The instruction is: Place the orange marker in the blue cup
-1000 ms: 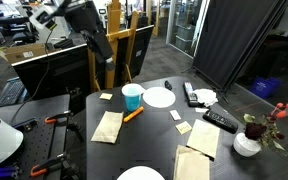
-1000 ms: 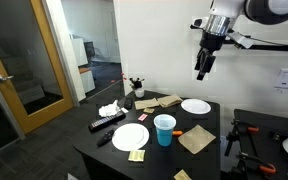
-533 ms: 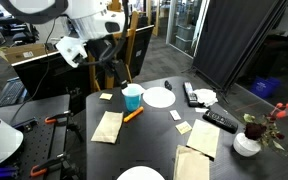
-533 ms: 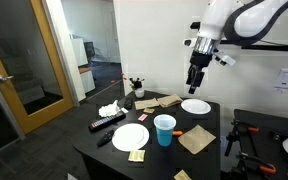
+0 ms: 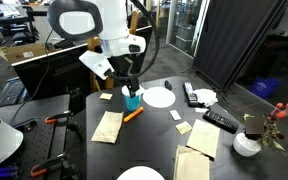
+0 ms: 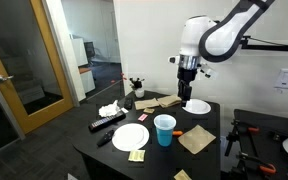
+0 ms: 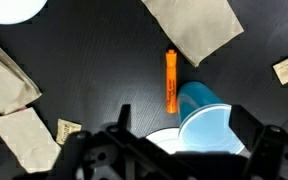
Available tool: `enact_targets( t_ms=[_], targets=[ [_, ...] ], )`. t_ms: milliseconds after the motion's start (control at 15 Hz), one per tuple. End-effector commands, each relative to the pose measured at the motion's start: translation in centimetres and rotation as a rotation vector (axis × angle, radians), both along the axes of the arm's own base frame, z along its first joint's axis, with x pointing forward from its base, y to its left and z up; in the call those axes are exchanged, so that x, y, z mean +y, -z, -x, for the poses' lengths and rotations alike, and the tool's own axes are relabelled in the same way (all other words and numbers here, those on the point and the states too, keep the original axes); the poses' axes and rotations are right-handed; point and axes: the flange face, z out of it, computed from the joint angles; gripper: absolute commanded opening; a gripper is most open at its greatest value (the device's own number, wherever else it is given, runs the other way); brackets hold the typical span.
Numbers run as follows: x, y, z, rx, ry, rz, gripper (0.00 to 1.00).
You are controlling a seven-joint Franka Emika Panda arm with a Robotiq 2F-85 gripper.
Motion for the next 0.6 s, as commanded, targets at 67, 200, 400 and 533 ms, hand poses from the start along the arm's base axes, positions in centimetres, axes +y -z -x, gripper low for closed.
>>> enact_targets(
  t_ms=[67, 200, 400, 533],
  targets=[
    [-0.2, 2.2, -1.6, 0.057, -0.043, 0.008, 1.0],
    [-0.6, 2.9, -1.5, 0.074, -0.056, 0.006, 1.0],
    [-1.3, 3.8, -1.1, 0.095, -0.083, 0.006, 1.0],
    [-1.5, 4.4, -0.9, 0.091, -0.104, 0.008, 1.0]
  ],
)
